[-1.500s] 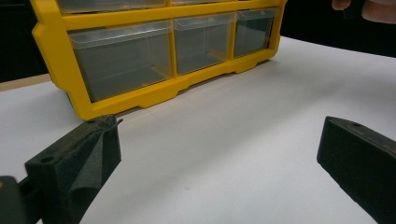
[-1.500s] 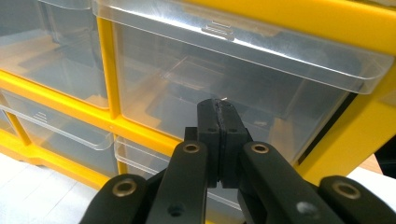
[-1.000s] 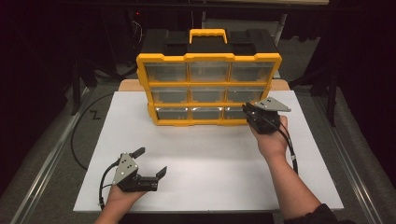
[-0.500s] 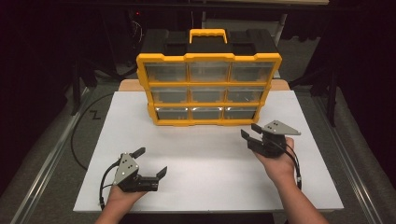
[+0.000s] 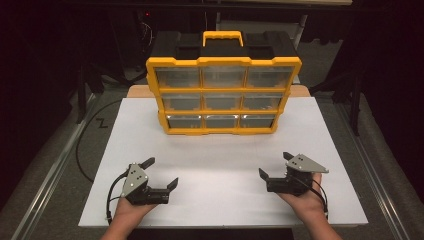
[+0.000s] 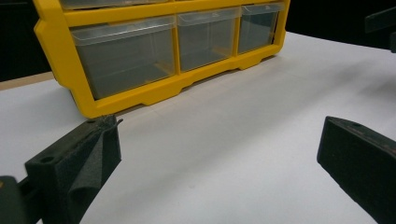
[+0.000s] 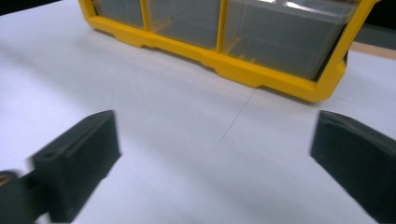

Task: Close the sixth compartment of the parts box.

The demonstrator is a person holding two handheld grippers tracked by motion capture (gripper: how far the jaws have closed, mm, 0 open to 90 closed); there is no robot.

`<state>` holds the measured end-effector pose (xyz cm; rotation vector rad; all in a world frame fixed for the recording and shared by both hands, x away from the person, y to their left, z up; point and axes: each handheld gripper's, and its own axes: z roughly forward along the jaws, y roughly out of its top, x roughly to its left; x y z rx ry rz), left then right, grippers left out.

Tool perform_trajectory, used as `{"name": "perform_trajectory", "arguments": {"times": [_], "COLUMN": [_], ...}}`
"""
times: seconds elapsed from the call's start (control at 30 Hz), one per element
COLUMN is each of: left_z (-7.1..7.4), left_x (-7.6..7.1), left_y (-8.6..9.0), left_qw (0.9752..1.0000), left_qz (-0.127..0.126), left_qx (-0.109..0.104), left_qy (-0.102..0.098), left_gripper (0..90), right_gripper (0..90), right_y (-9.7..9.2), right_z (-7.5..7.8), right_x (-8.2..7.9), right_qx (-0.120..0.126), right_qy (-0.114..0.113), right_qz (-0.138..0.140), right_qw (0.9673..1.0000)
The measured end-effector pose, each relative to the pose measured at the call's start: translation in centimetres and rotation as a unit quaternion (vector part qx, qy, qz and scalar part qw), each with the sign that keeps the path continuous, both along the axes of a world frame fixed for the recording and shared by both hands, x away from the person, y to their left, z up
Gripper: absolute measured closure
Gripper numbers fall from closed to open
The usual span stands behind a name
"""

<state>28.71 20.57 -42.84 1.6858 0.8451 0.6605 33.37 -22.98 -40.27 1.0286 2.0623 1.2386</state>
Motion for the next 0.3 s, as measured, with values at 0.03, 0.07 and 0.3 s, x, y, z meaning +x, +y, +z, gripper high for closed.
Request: {"name": "perform_trajectory", "arguments": {"times": [0.03, 0.07, 0.3], "left_z": [-0.01, -0.01, -0.03], "left_x": [0.01, 0.01, 0.05], "left_y": [-0.01, -0.01, 0.30], "left_qw": [1.0000, 1.0000, 0.9998], "left_qz": [0.002, 0.003, 0.018], "left_qx": [0.000, 0.000, -0.005], "left_qy": [0.001, 0.001, 0.003], "left_gripper": [0.4, 0.4, 0.3], "right_gripper": [1.1, 1.1, 1.1], "right_y": [-0.02, 0.04, 0.24], "right_z": [-0.08, -0.09, 0.08], "right_x": [-0.20, -0.41, -0.70], "right_qx": [0.004, 0.005, 0.003], "right_qy": [0.000, -0.002, -0.016], "right_qz": [0.000, 0.000, 0.003], "right_qw": [1.0000, 1.0000, 0.9999]}}
